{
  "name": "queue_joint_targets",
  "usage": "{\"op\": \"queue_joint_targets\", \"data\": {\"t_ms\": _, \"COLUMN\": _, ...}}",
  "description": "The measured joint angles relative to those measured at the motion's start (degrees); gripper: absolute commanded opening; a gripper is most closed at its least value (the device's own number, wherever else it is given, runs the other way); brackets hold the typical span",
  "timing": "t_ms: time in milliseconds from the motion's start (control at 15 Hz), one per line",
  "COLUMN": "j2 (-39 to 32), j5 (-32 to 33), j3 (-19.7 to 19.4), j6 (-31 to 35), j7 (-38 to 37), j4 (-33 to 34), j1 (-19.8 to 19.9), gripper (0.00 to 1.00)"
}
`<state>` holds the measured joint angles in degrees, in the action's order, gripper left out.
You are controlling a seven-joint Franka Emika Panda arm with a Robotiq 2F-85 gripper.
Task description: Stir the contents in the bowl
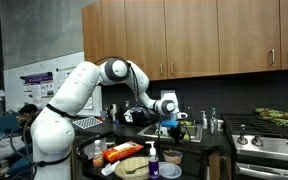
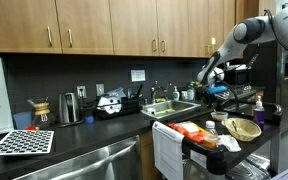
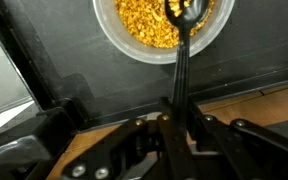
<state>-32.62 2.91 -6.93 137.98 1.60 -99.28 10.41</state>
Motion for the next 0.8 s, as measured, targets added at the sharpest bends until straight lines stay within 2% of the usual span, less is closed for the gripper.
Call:
{"op": "queue_joint_targets", "data": {"t_ms": 467, "j2": 0.91, "j5": -1.44, "j3": 0.68, "j6": -1.76, "j7": 0.72, "j4": 0.41, "j1": 0.17, "gripper": 0.05}}
{"op": "queue_joint_targets", "data": {"t_ms": 600, "j2": 1.31, "j5": -5.36, "j3": 2.27, "j6": -2.78, "j7": 3.54, "j4": 0.43, "j1": 1.26, "gripper": 0.05}}
{"op": "queue_joint_targets", "data": {"t_ms": 800, "j2": 1.44, "j5": -15.11, "j3": 6.59, "j6": -5.63, "j7": 11.69, "j4": 0.82, "j1": 5.13, "gripper": 0.05}}
